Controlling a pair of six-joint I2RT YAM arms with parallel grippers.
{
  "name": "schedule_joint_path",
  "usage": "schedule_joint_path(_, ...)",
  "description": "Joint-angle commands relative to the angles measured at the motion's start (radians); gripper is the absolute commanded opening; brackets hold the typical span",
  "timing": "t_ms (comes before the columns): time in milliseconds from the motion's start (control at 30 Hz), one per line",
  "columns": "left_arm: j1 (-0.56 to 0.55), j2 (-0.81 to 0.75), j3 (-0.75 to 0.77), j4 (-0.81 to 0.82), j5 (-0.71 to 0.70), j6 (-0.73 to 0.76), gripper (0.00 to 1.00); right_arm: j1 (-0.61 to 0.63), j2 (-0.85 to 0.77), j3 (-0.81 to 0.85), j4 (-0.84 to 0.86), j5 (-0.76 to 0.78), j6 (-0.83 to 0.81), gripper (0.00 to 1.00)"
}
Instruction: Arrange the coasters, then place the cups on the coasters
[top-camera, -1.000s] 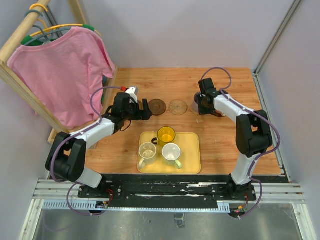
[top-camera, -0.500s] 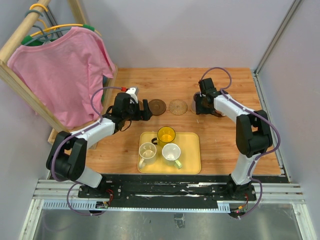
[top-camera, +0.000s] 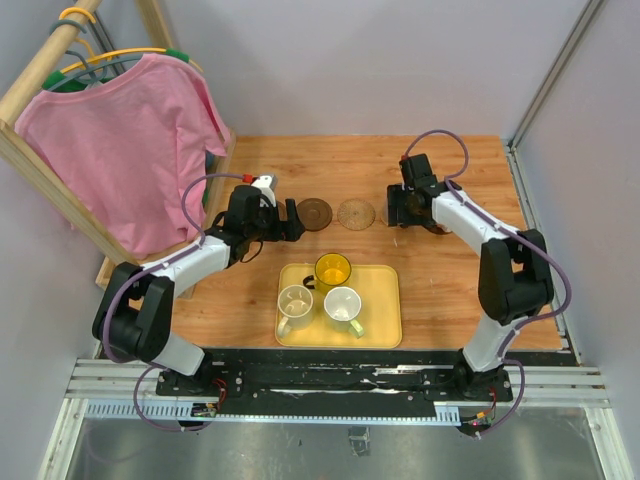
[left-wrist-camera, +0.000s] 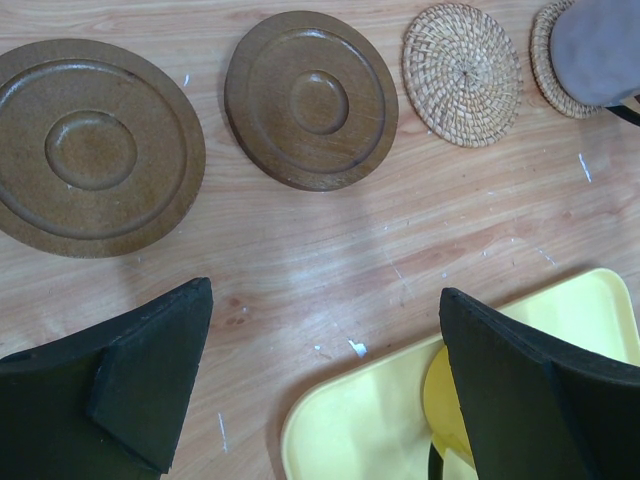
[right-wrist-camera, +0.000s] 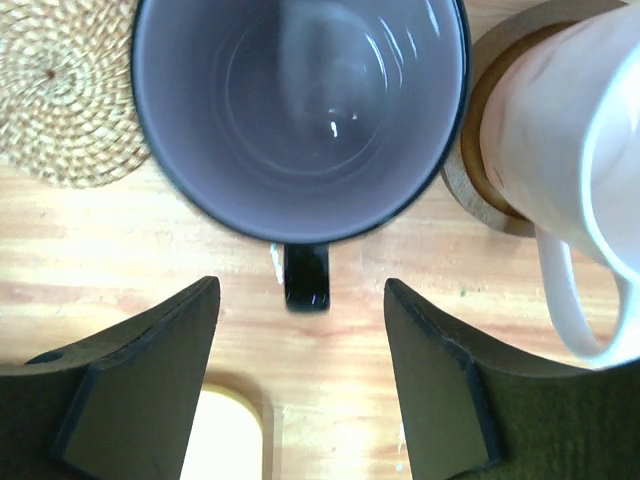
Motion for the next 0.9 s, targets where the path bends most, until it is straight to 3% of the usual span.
schedule_joint_path(0,-0.008,-0.021,0.024,0.009,0.009,0.006,1.0,0.048,-0.121,-0.033,-0.049,0.055,0.016,0.68)
schedule_joint_path(433,-0.007,-0.055,0.005,-0.001,0.017,-0.001,1.0,0.236,-0.434,-0.232,-0.106,0.03,0.111,0.7)
schedule_joint_path(733,-0.008,-0.103,-0.031,-0.025,0.02,-0.004,1.0,0.366,-0.633,-0.434,-0.056,-0.146,0.16,0.87)
schedule_joint_path(867,-0.008,-0.133,-0.054,-0.027,0.02,-0.011,1.0,0.401,-0.748,-0.496,-0.056,-0.156,0.163,0.9)
